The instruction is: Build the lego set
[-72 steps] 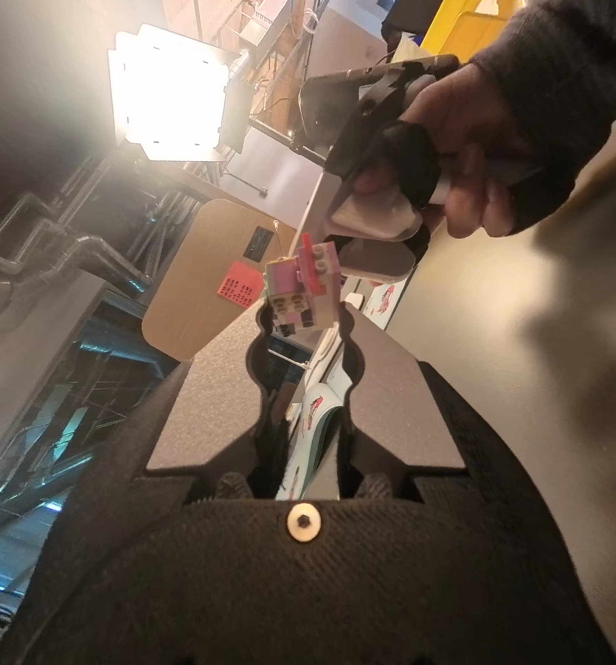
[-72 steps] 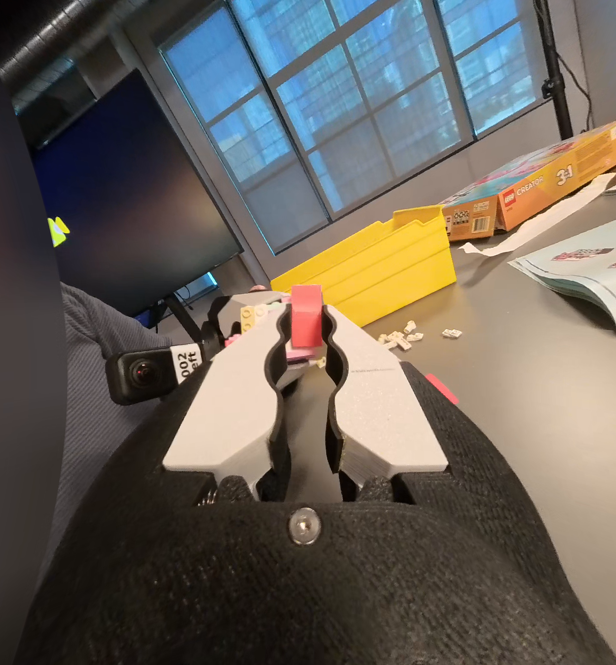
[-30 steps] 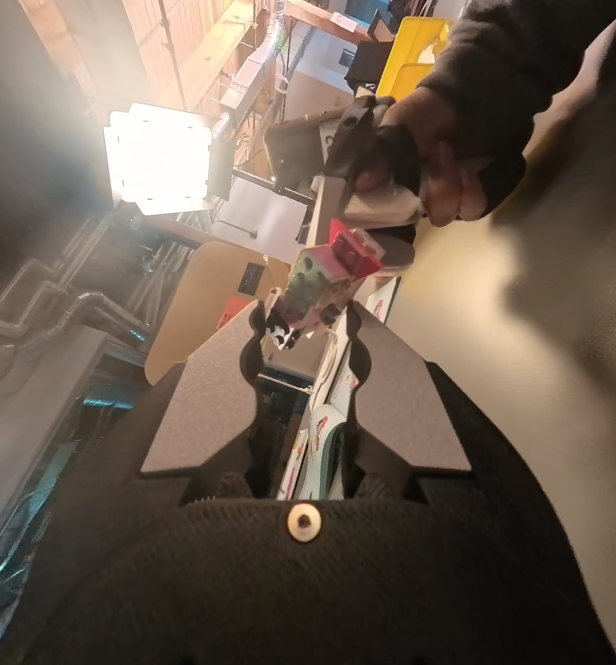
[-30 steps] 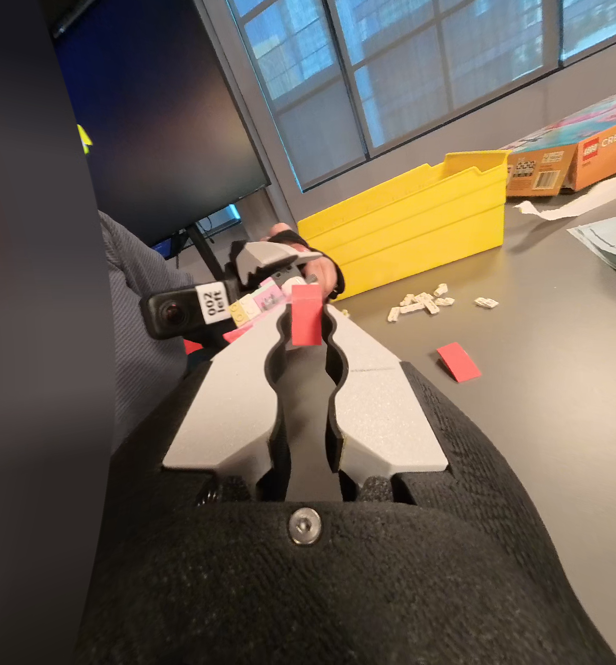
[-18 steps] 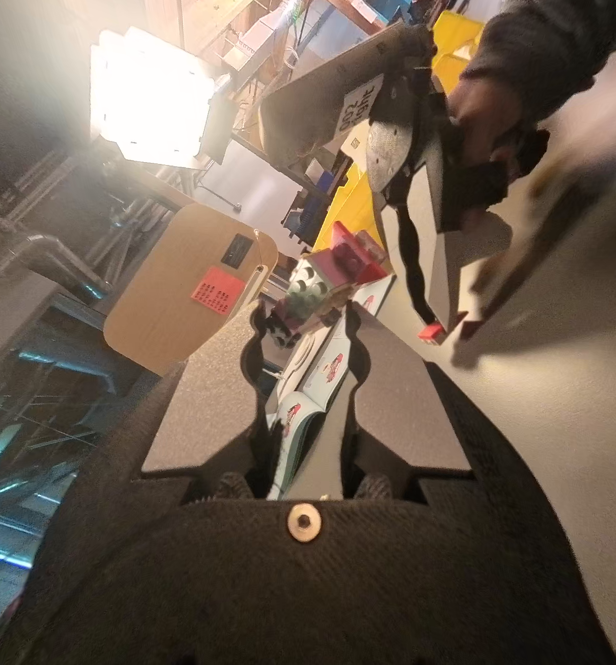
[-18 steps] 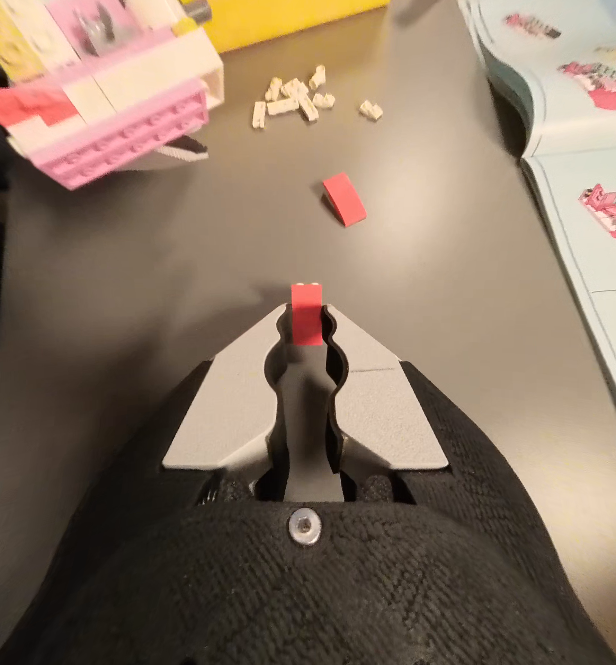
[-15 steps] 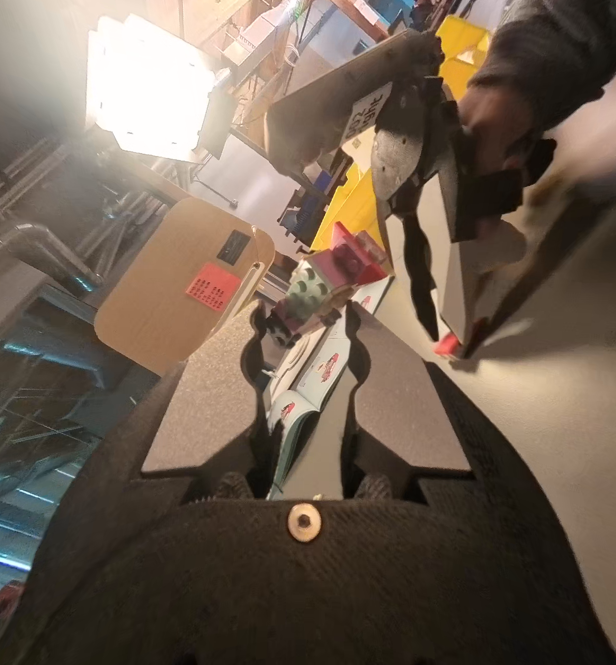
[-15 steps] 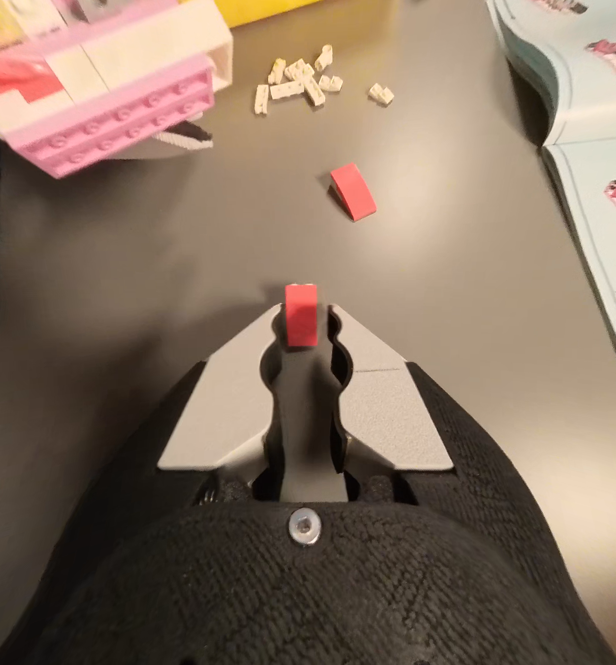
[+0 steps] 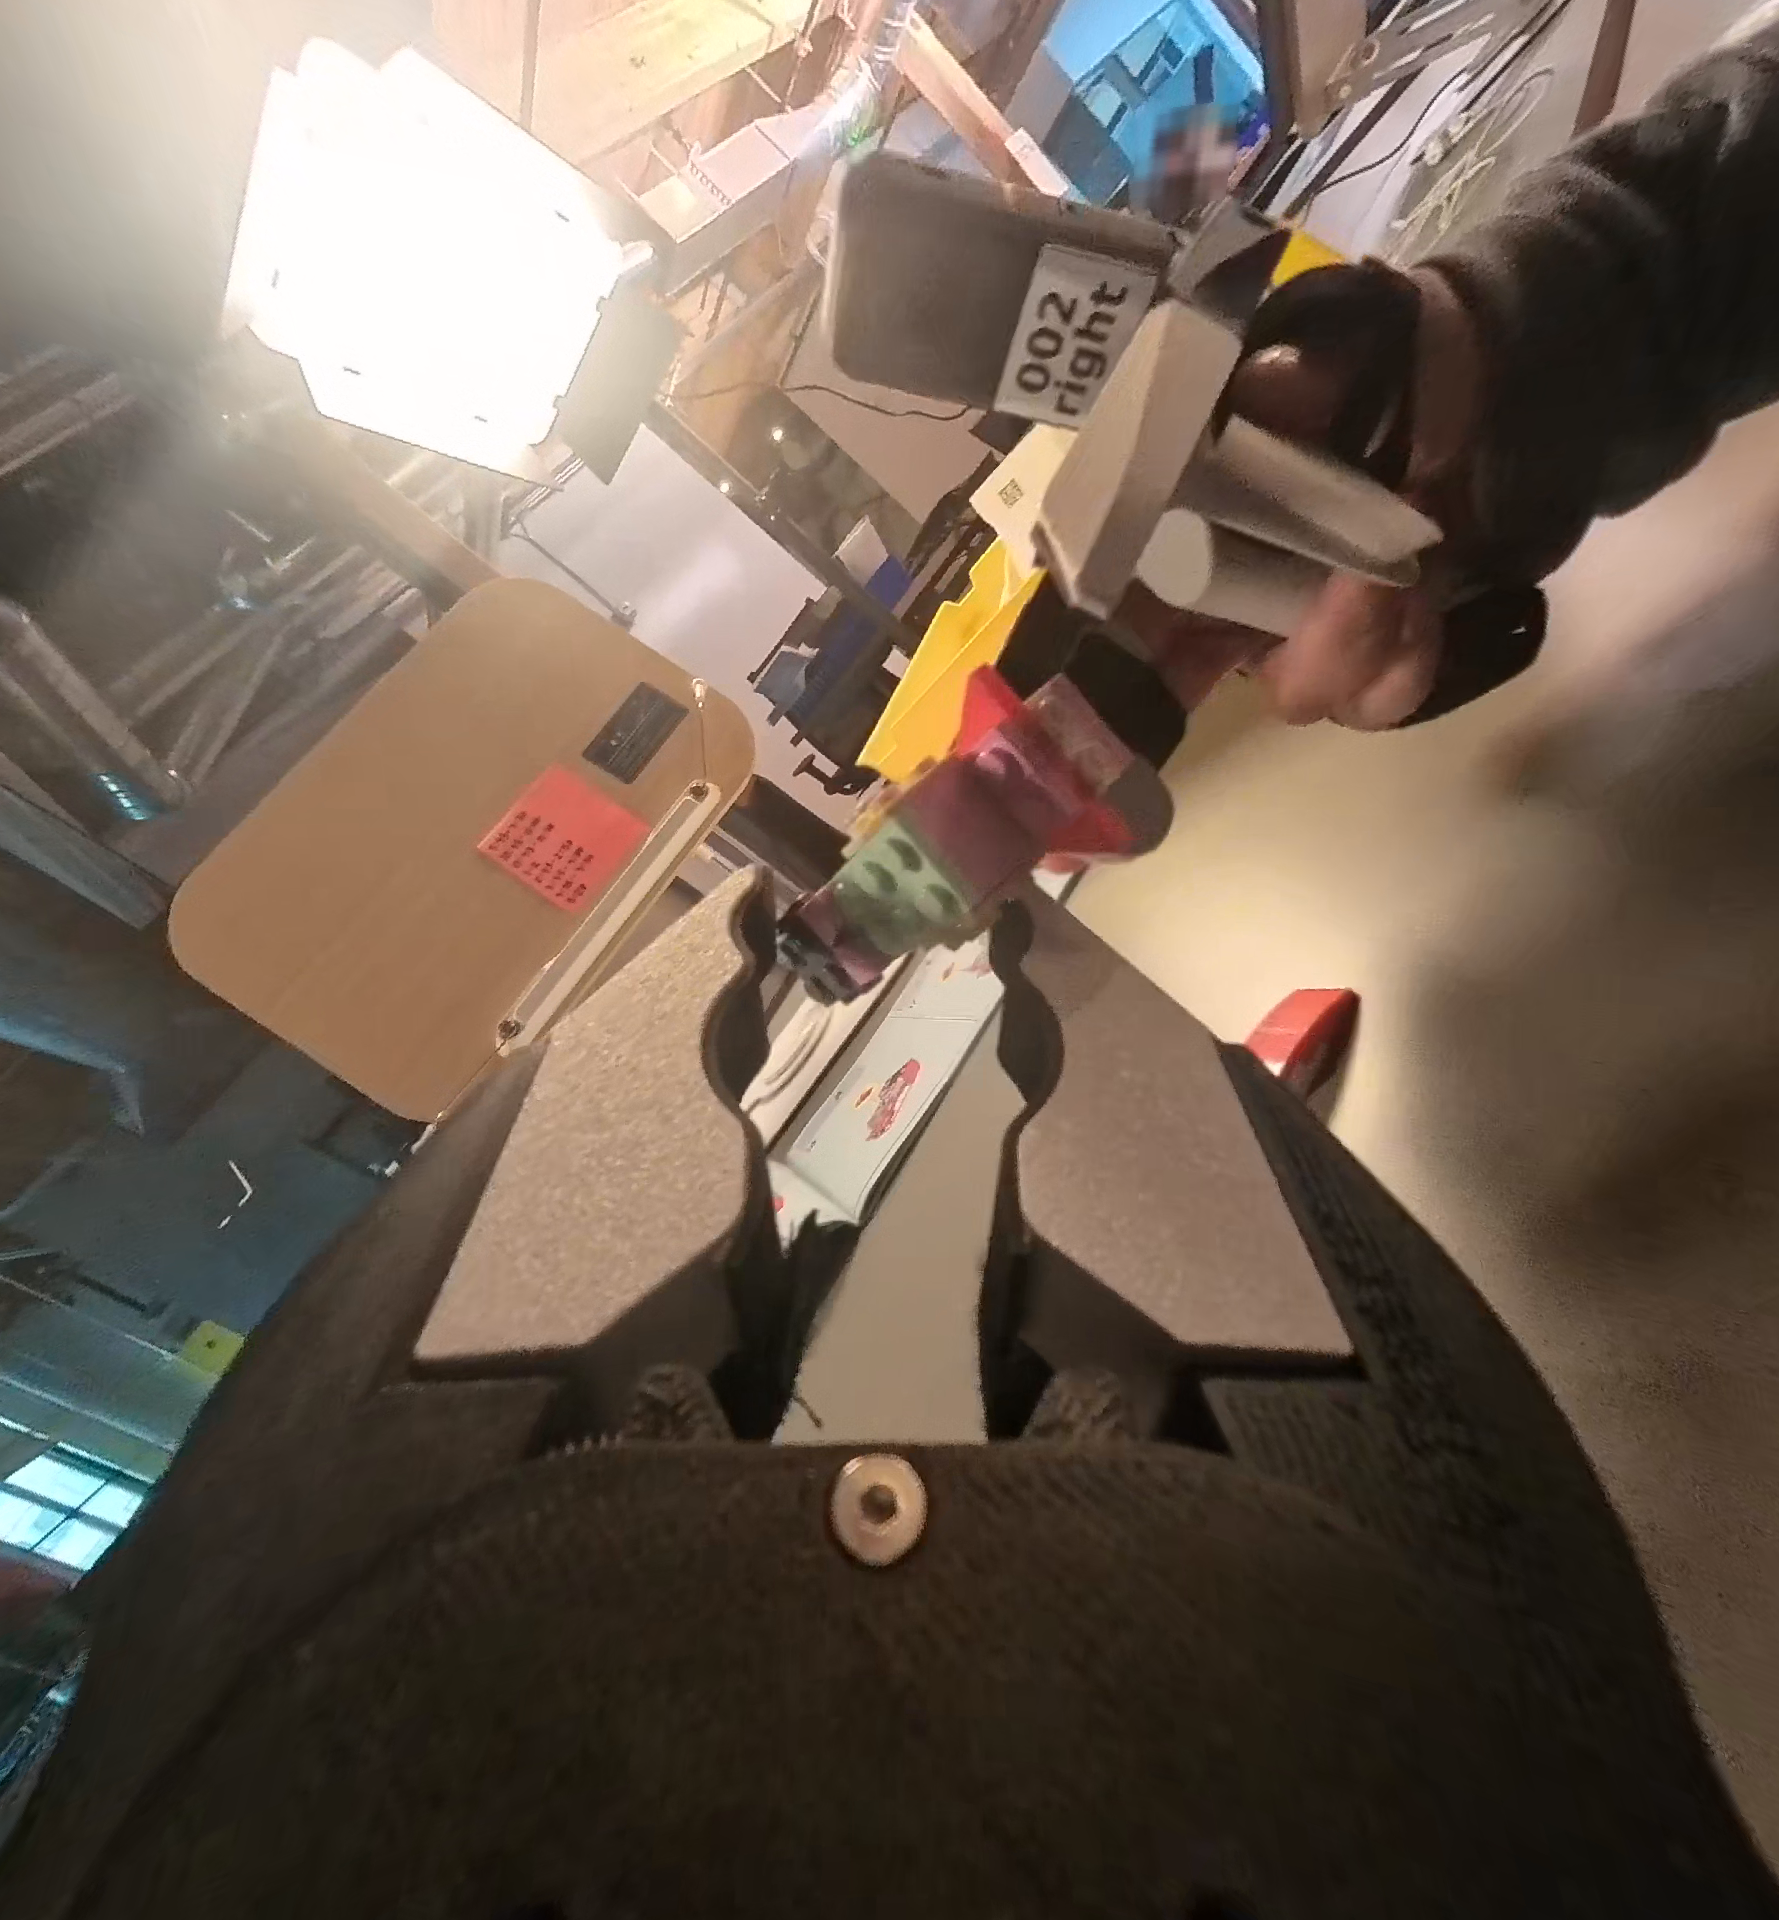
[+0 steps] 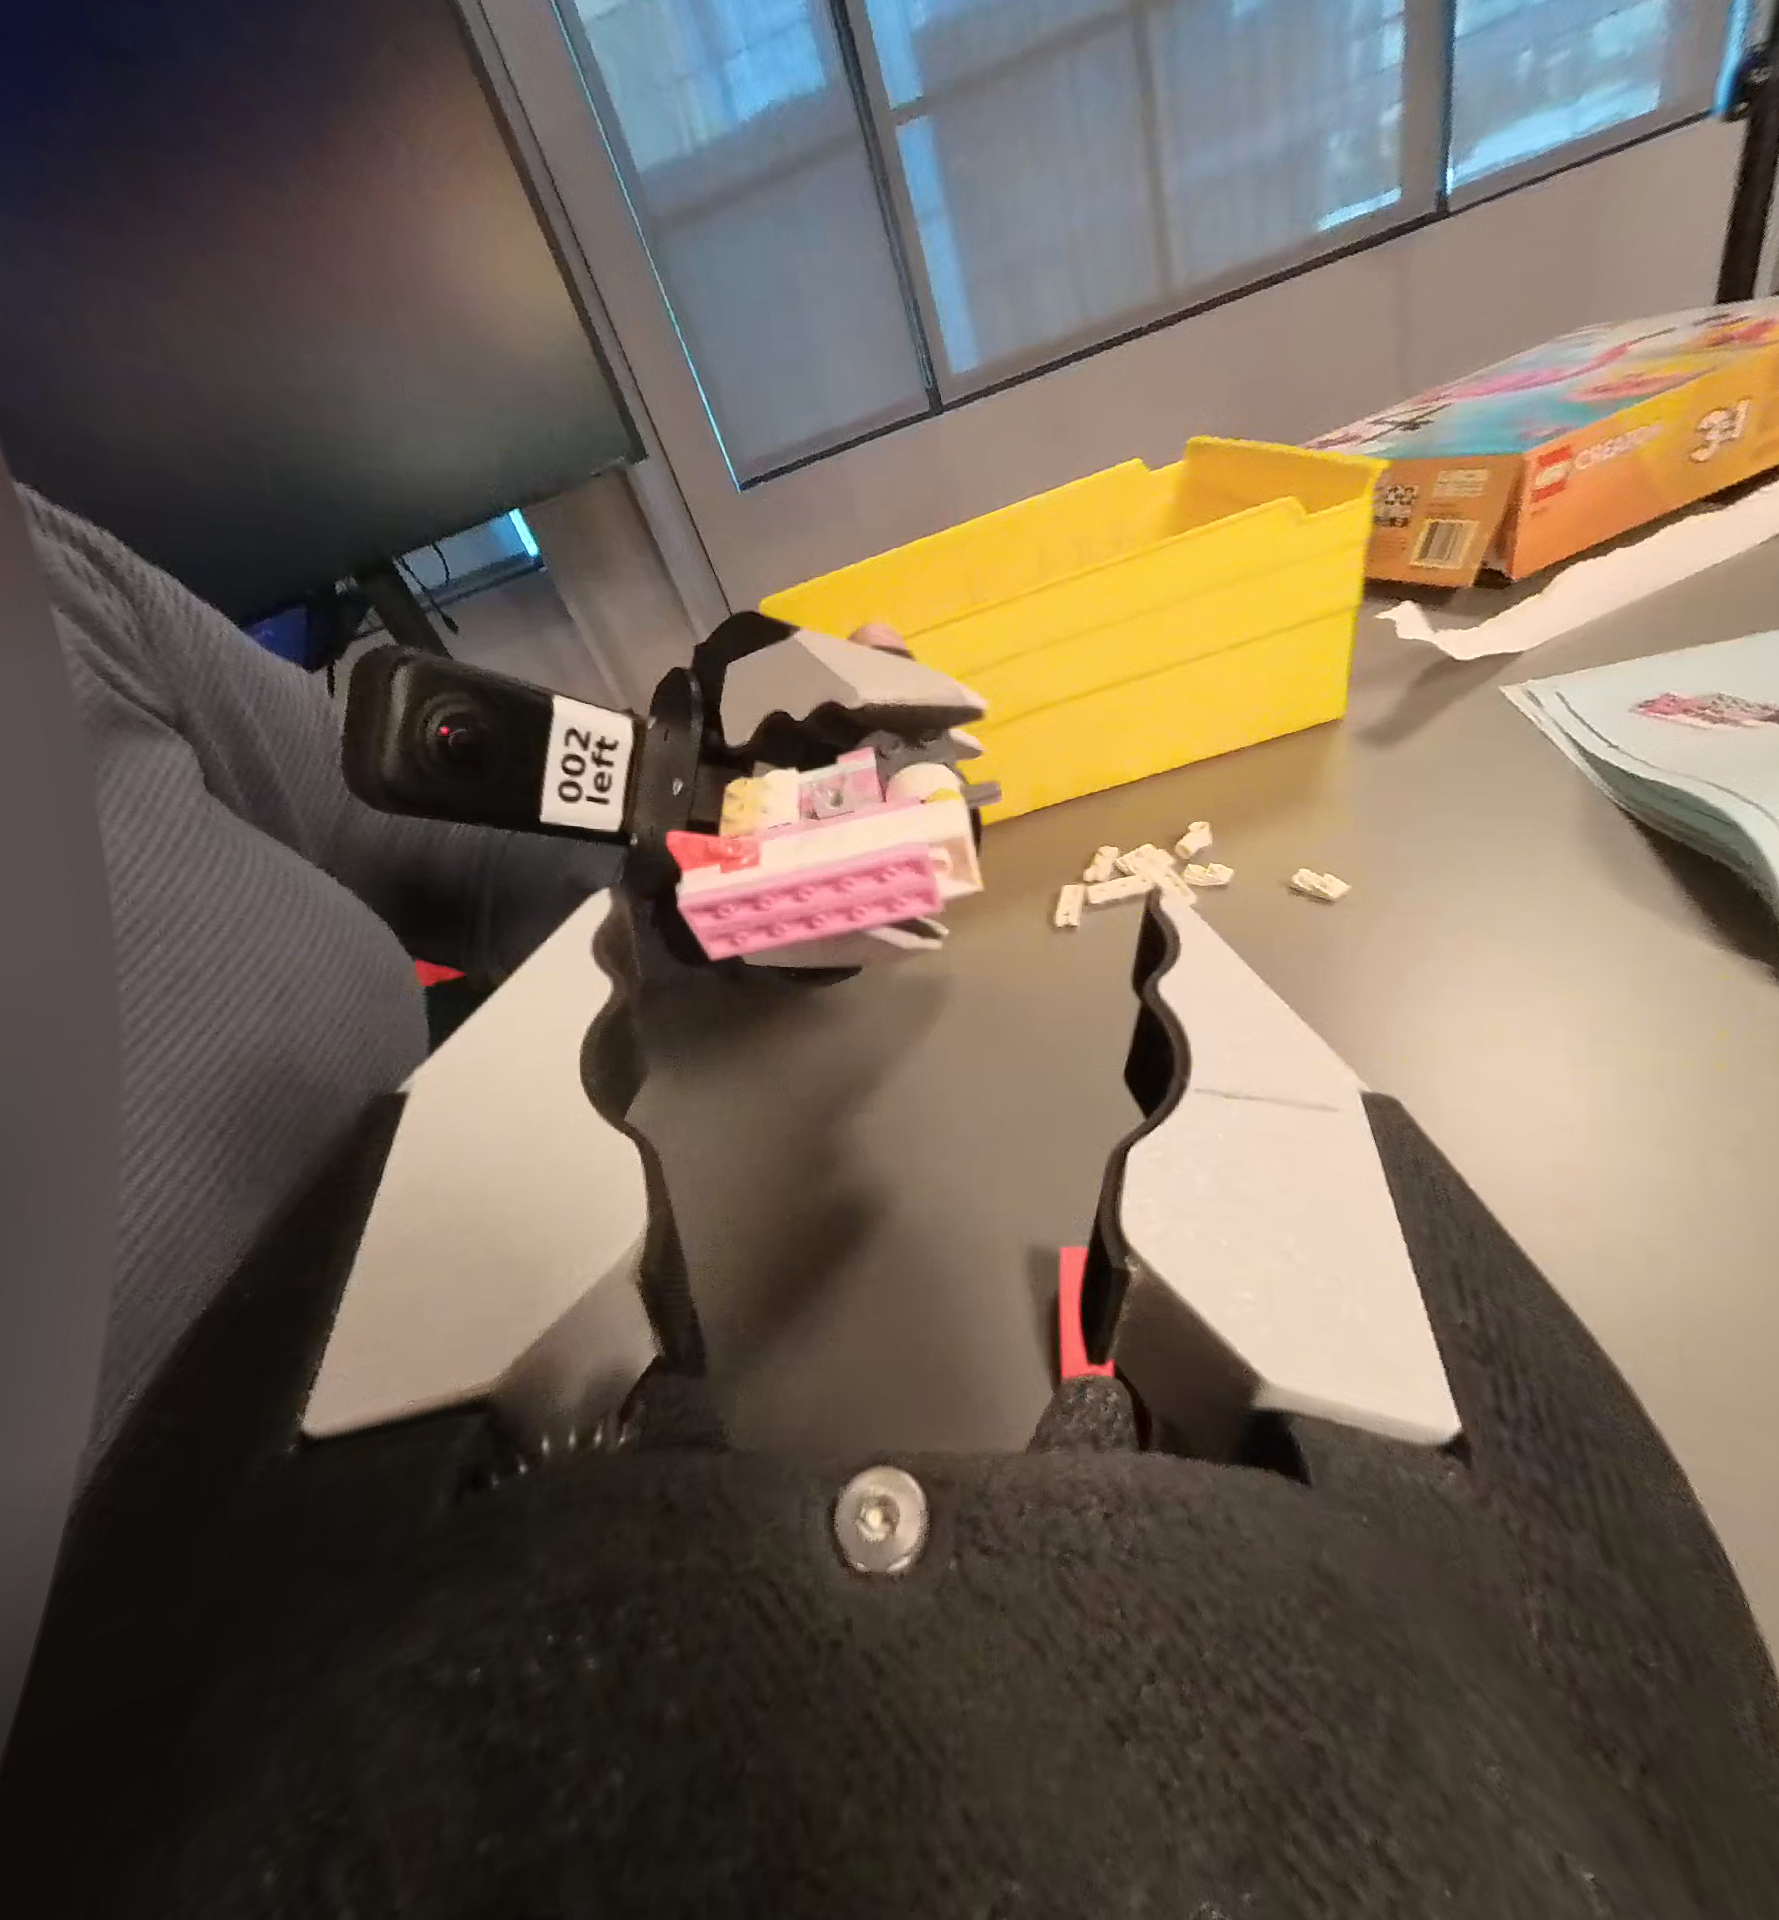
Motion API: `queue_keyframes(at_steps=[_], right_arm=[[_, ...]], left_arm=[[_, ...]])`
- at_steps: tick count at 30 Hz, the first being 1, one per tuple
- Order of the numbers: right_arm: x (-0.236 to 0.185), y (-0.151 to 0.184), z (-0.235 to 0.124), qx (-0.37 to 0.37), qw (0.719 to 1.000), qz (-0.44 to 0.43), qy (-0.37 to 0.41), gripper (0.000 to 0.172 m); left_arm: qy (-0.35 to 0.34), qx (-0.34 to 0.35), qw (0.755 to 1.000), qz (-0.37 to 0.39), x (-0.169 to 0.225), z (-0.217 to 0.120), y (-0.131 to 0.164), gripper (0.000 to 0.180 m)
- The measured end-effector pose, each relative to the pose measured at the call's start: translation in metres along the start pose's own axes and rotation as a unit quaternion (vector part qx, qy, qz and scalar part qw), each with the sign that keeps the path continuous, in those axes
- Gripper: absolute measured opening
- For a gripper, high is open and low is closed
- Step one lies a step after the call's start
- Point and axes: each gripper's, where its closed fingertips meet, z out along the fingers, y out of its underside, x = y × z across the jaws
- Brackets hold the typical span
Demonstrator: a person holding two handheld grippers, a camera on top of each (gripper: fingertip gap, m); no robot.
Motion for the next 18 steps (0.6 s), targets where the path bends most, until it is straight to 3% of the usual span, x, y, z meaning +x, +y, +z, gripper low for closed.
queue_keyframes(at_steps=[5,8,9,18], right_arm=[[-0.005,0.010,0.017,-0.030,0.996,-0.083,0.023,0.091],[0.002,0.015,0.019,-0.047,0.987,-0.139,0.063,0.067],[0.002,0.014,0.019,-0.043,0.987,-0.144,0.065,0.066],[-0.003,0.003,0.008,0.004,0.996,-0.084,0.012,0.066]], left_arm=[[0.001,-0.022,1.000,0.005,0.003,0.003,0.006,0.041],[0.002,-0.027,1.000,0.003,0.004,0.004,0.008,0.041],[0.000,-0.025,1.000,0.003,0.003,0.004,0.007,0.041],[-0.005,-0.006,1.000,0.017,0.001,-0.001,0.001,0.046]])
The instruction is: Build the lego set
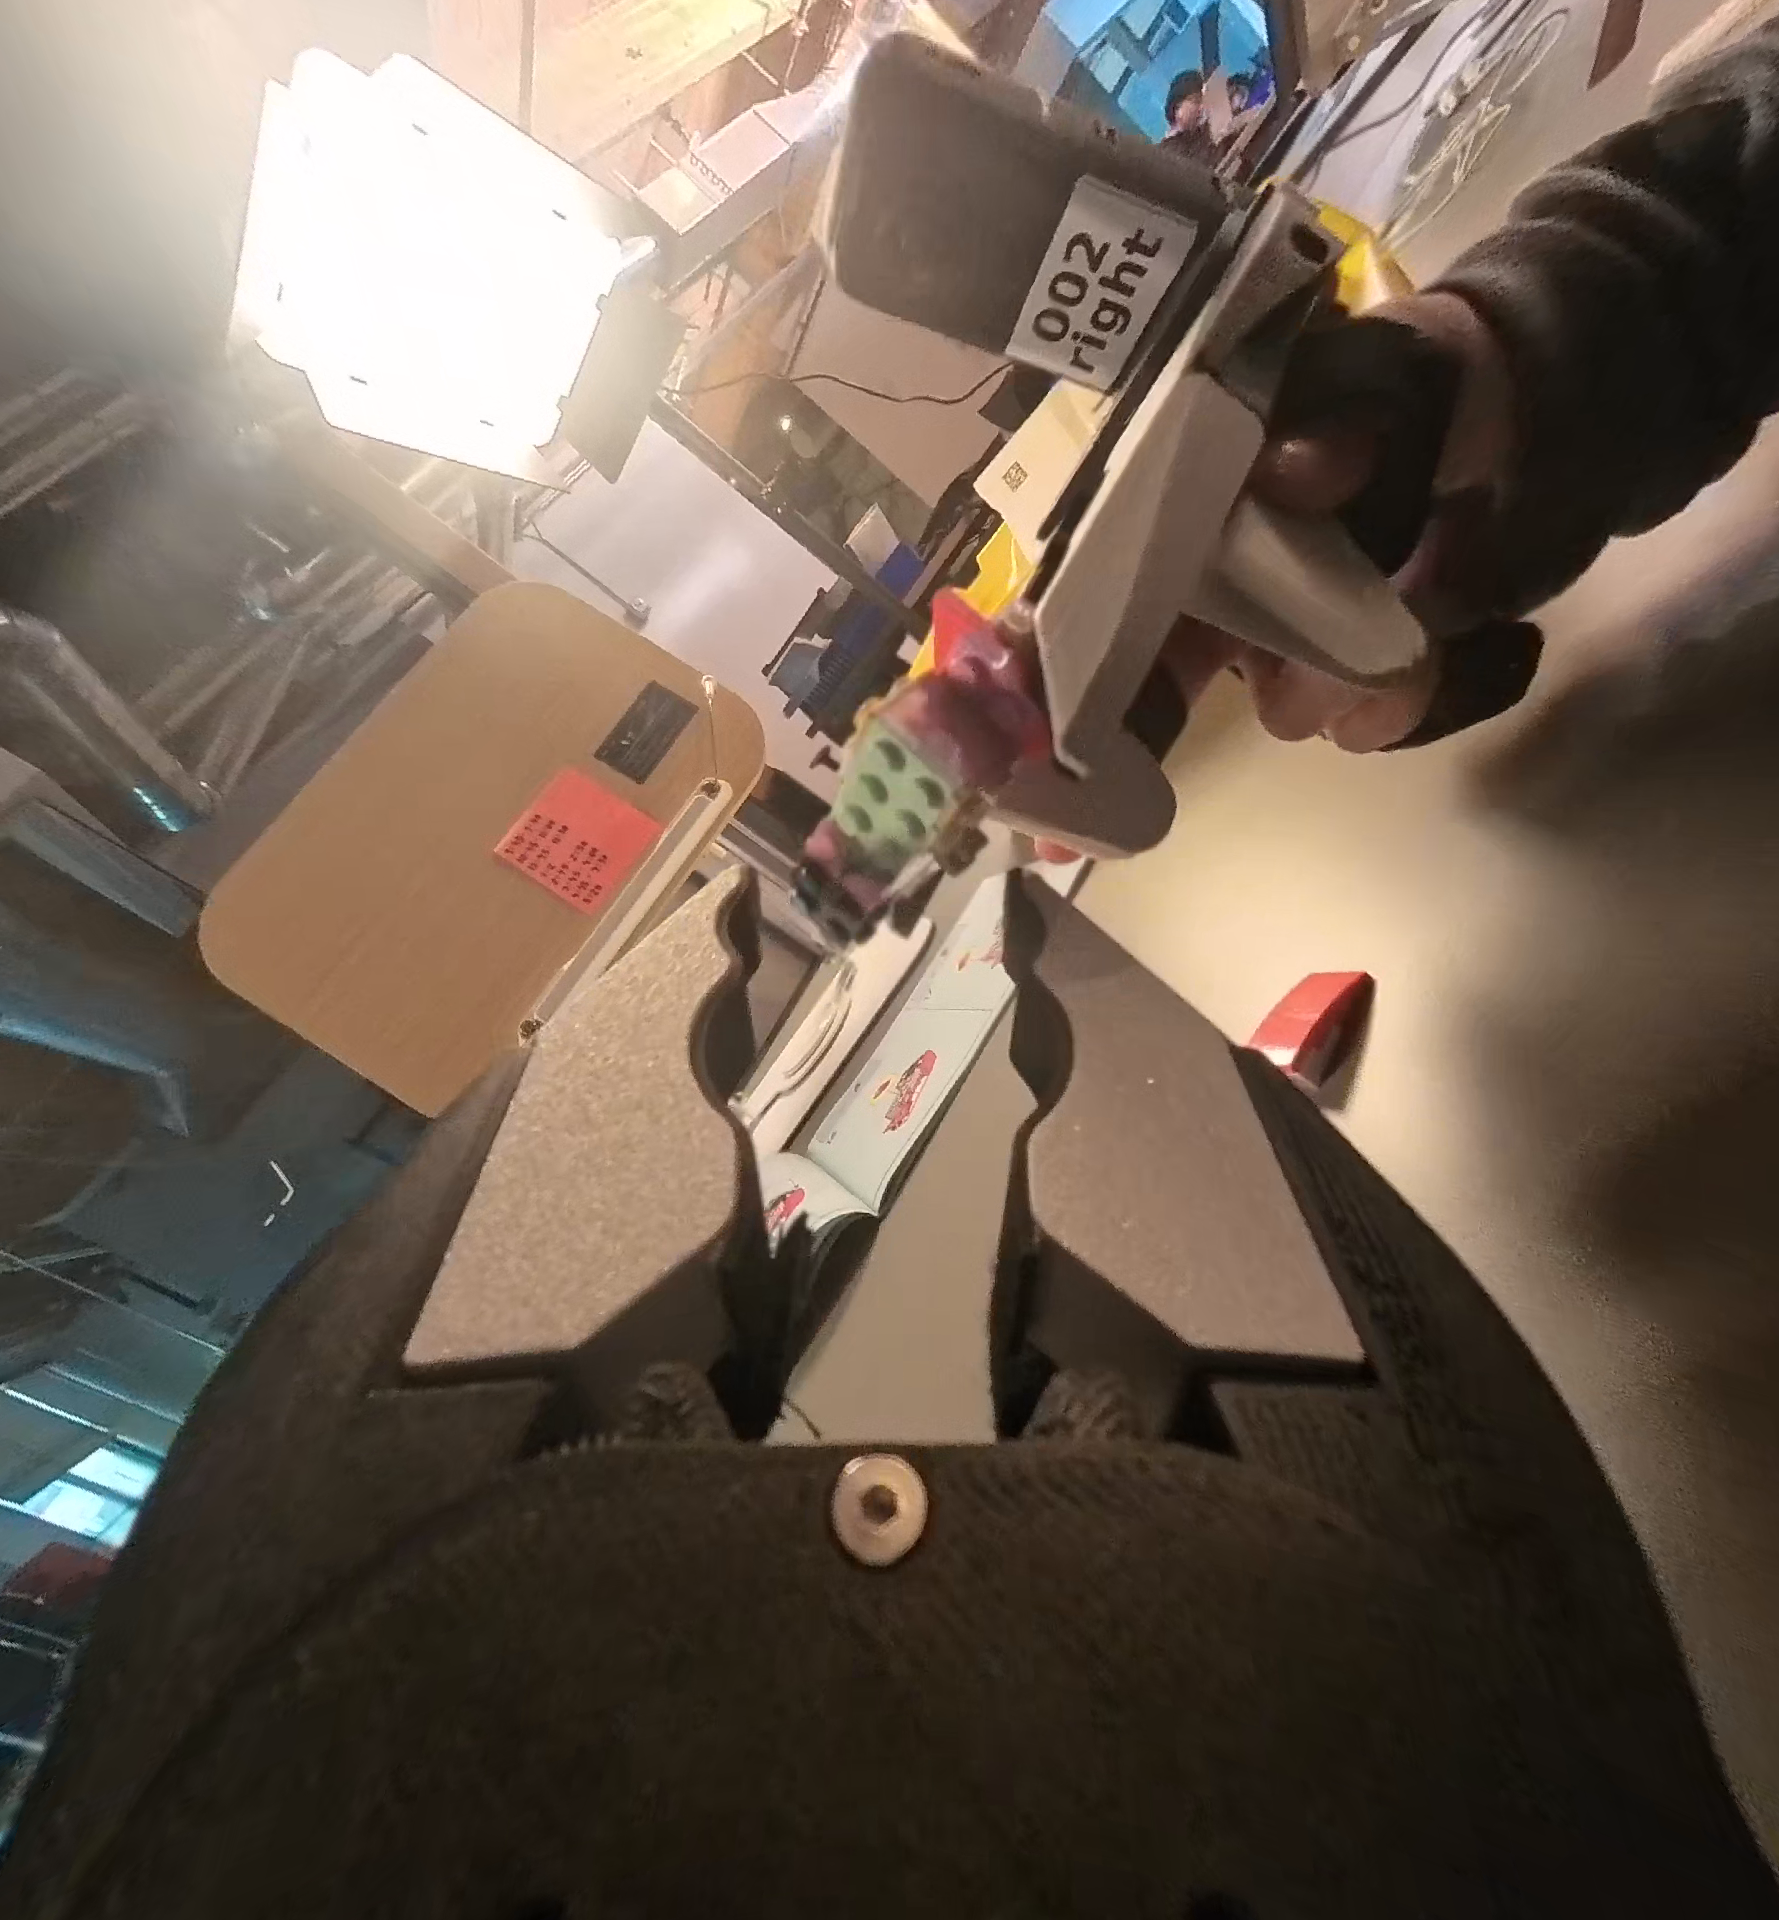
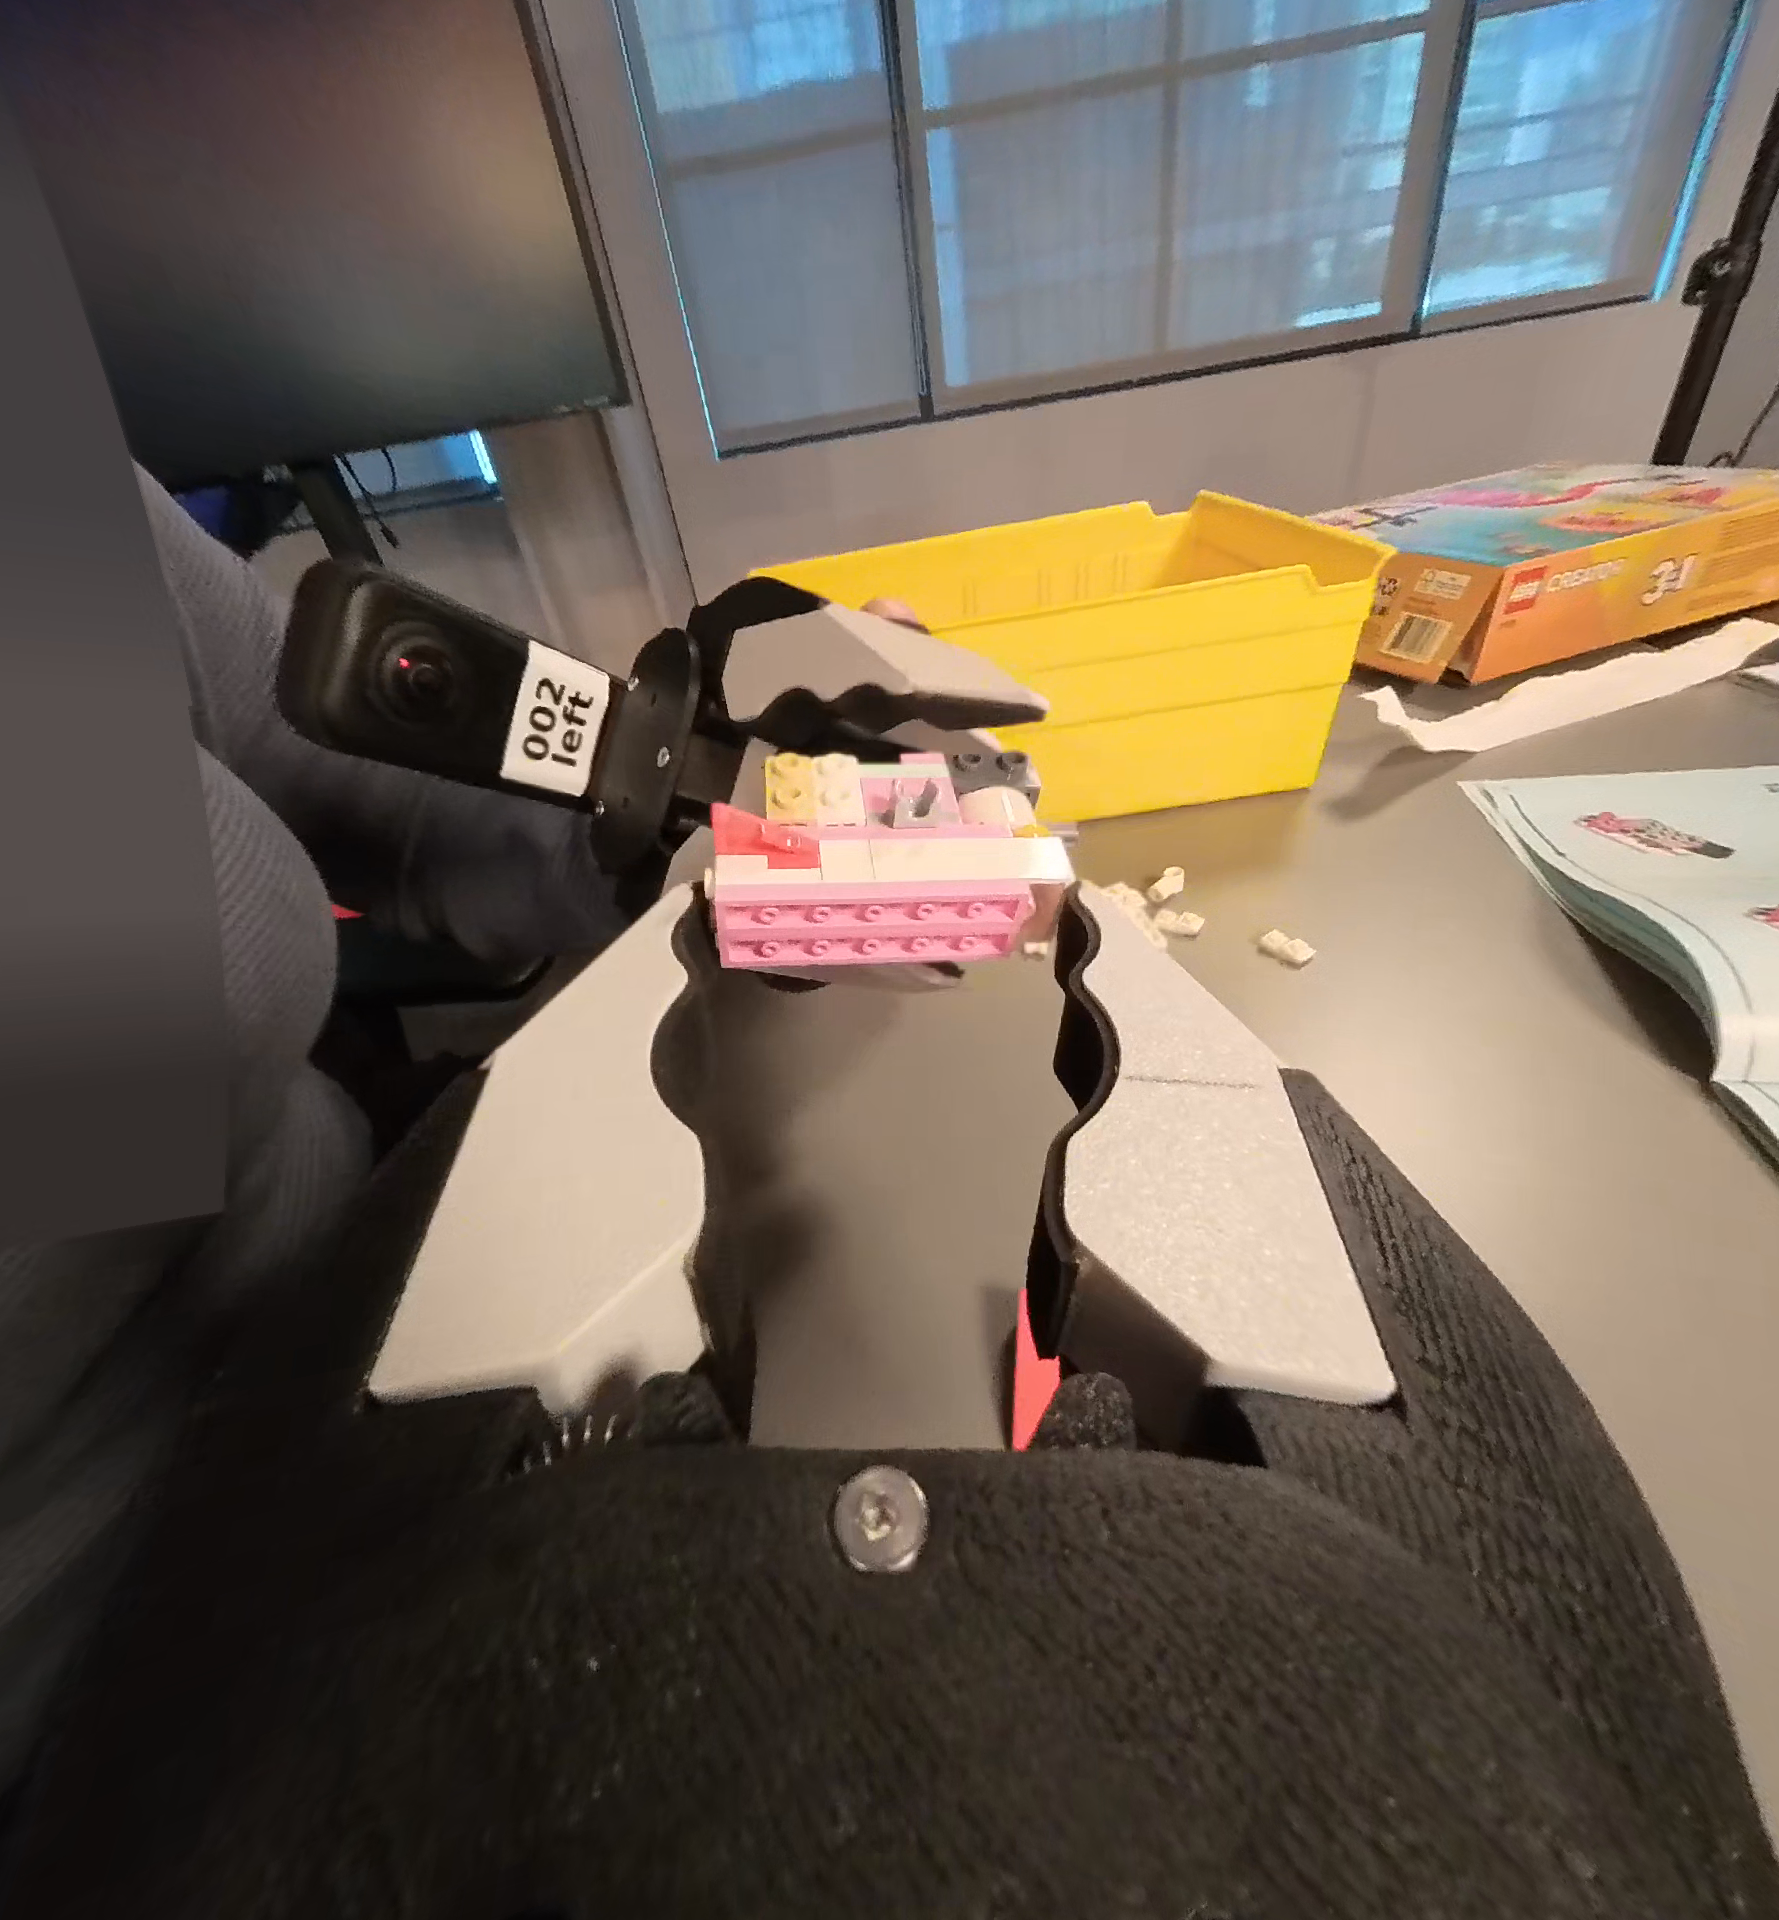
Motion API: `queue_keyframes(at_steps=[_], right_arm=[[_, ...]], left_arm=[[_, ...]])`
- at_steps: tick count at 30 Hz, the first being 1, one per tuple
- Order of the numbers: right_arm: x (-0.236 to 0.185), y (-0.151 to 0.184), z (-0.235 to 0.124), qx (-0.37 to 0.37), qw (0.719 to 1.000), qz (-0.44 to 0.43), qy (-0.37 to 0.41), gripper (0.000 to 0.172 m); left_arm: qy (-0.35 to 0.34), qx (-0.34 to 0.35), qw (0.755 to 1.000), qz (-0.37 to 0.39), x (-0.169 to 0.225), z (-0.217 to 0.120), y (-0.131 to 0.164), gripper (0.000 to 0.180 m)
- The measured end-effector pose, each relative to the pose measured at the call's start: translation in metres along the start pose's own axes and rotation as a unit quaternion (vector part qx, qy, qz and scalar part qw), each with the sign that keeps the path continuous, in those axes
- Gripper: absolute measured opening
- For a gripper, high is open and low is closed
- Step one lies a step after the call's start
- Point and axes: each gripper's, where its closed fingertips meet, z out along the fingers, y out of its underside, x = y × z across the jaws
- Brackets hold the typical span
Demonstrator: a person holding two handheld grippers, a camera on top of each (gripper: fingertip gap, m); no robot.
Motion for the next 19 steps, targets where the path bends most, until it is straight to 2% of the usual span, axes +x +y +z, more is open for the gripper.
queue_keyframes(at_steps=[2,4,6,9,11,13,15,17,18,19], right_arm=[[0.006,-0.005,-0.005,0.012,1.000,-0.009,0.019,0.065],[0.012,-0.009,-0.009,0.023,0.999,-0.020,0.039,0.065],[0.018,-0.013,-0.011,0.037,0.997,-0.031,0.063,0.065],[0.021,-0.018,-0.012,0.053,0.994,-0.047,0.083,0.065],[0.018,-0.020,-0.013,0.059,0.993,-0.065,0.082,0.065],[0.014,-0.025,-0.014,0.073,0.991,-0.078,0.077,0.065],[0.012,-0.030,-0.016,0.086,0.988,-0.096,0.081,0.065],[0.013,-0.033,-0.017,0.092,0.983,-0.122,0.100,0.065],[0.012,-0.034,-0.017,0.093,0.980,-0.143,0.105,0.065],[0.007,-0.035,-0.016,0.093,0.978,-0.159,0.101,0.065]], left_arm=[[0.004,-0.002,0.999,-0.044,-0.004,-0.001,0.001,0.048],[0.025,0.001,0.993,-0.118,-0.005,0.000,0.002,0.055],[0.051,0.005,0.981,-0.186,-0.003,0.001,0.002,0.065],[0.088,0.038,0.958,-0.269,0.001,0.000,-0.009,0.064],[0.151,0.079,0.913,-0.372,0.006,-0.003,-0.022,0.065],[0.196,0.116,0.849,-0.476,-0.001,-0.006,-0.029,0.069],[0.202,0.146,0.800,-0.545,-0.015,-0.009,-0.029,0.072],[0.182,0.158,0.779,-0.578,-0.027,-0.011,-0.024,0.066],[0.189,0.170,0.756,-0.603,-0.031,-0.012,-0.025,0.063],[0.202,0.186,0.722,-0.635,-0.035,-0.014,-0.027,0.062]])
